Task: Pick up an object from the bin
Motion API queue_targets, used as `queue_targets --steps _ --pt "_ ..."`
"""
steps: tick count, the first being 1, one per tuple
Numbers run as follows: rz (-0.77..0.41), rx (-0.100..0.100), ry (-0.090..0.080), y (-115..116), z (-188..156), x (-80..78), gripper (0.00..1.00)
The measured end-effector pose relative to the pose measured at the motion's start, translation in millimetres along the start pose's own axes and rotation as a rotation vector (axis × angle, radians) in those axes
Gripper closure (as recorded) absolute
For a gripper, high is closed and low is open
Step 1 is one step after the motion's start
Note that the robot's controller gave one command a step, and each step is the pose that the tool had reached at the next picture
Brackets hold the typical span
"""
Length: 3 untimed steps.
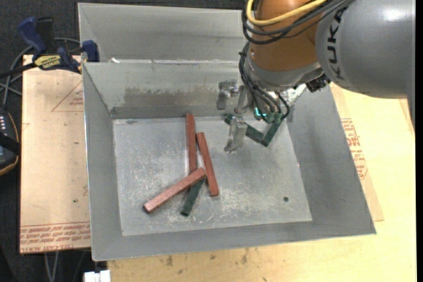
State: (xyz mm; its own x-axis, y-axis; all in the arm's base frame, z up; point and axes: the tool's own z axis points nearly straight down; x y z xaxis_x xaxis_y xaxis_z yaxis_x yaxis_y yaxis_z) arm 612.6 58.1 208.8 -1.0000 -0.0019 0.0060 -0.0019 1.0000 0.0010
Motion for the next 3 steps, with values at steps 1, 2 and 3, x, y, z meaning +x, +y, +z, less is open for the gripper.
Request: queue_targets --steps 1,2,3 --pt "-0.107 -0.001 0.001 54.3 89.0 19.7 0.00" --pt "-0.261 0.001 -0.001 58.2 141.1 78.4 0.00" --pt "-0.260 0.000 -0.005 57.9 139.5 76.7 1.00"
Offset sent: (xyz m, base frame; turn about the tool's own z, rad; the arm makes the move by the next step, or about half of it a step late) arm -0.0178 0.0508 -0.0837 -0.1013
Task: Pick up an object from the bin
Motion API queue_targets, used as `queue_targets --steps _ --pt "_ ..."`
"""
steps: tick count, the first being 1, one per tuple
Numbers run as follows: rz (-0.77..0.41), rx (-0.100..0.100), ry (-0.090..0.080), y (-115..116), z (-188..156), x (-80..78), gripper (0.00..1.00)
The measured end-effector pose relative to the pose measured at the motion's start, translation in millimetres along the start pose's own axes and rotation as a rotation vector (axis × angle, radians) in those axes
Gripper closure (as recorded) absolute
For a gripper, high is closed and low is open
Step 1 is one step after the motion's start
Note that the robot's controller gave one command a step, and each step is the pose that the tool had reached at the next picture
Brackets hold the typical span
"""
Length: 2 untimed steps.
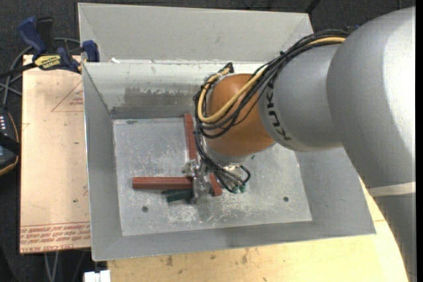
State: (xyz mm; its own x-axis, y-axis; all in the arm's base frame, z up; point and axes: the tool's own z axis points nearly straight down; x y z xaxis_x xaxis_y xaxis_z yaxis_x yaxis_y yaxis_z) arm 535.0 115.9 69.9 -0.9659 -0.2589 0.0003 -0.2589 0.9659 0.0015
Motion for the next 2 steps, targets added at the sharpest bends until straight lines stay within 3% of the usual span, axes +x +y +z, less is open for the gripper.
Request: queue_targets --steps 1,2 --pt "-0.390 0.003 -0.010 -8.9 -143.4 -19.8 1.00" --pt "-0.390 0.001 -0.004 -8.6 -140.6 -18.5 0.00"
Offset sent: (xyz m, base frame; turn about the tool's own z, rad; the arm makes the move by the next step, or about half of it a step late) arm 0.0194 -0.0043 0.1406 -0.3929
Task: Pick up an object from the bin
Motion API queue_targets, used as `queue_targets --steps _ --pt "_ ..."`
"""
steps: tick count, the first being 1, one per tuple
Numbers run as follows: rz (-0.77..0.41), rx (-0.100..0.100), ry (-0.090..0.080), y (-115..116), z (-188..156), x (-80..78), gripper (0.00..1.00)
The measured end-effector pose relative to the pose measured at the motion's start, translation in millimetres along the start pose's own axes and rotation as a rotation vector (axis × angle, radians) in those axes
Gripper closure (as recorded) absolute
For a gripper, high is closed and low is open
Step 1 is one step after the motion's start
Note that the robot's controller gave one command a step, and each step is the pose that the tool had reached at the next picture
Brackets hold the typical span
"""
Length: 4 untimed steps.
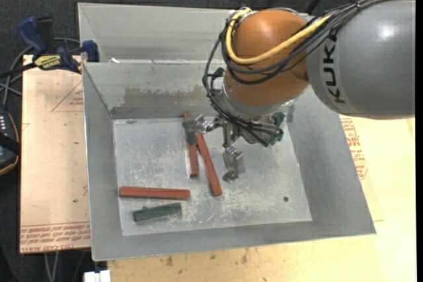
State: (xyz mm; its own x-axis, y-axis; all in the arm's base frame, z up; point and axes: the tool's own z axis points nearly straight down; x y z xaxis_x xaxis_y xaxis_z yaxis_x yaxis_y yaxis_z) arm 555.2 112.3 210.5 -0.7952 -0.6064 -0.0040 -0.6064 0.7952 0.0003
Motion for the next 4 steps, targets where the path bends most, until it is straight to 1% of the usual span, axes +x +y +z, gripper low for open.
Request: queue_targets --steps 1,2,3,4 --pt "-0.269 -0.005 0.007 58.2 129.8 -19.6 0.00" --pt "-0.027 -0.003 0.004 83.9 141.3 -11.4 0.00" --pt "-0.025 -0.001 0.003 82.3 140.7 -11.7 1.00" --pt "-0.272 0.004 -0.005 56.2 -7.2 -6.3 1.00"
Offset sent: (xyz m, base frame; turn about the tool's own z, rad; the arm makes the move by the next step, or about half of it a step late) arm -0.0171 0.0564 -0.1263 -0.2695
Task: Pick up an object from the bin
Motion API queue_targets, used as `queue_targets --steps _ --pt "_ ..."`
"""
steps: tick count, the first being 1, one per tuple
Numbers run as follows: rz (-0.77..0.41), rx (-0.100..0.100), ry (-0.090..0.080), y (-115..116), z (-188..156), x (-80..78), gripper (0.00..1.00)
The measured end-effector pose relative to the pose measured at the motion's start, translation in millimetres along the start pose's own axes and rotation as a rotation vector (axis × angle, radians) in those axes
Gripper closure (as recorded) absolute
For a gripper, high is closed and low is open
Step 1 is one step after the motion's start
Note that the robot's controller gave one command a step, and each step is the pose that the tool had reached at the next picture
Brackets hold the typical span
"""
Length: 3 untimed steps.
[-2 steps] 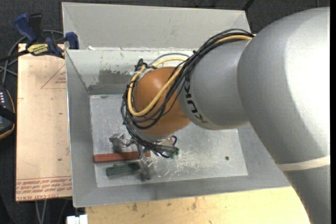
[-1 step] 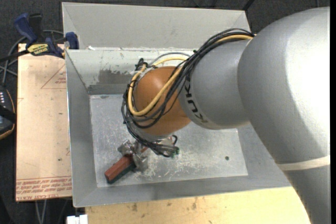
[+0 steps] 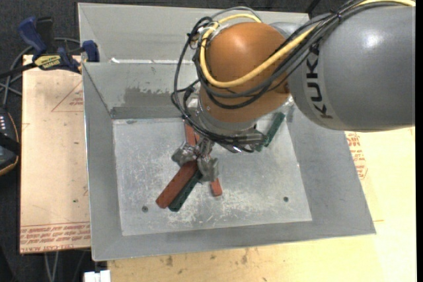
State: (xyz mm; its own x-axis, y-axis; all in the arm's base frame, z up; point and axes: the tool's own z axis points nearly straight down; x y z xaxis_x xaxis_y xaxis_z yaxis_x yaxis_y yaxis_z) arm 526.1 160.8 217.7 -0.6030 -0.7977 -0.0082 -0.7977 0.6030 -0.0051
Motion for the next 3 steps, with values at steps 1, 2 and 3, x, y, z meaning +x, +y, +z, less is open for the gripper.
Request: queue_targets --steps 1,2,3 --pt "-0.305 -0.011 0.009 -16.1 126.3 7.1 1.00" --pt "-0.297 -0.003 0.001 -17.1 82.7 -3.8 1.00" --pt "-0.262 0.000 -0.002 -12.3 -13.5 -2.7 1.00"
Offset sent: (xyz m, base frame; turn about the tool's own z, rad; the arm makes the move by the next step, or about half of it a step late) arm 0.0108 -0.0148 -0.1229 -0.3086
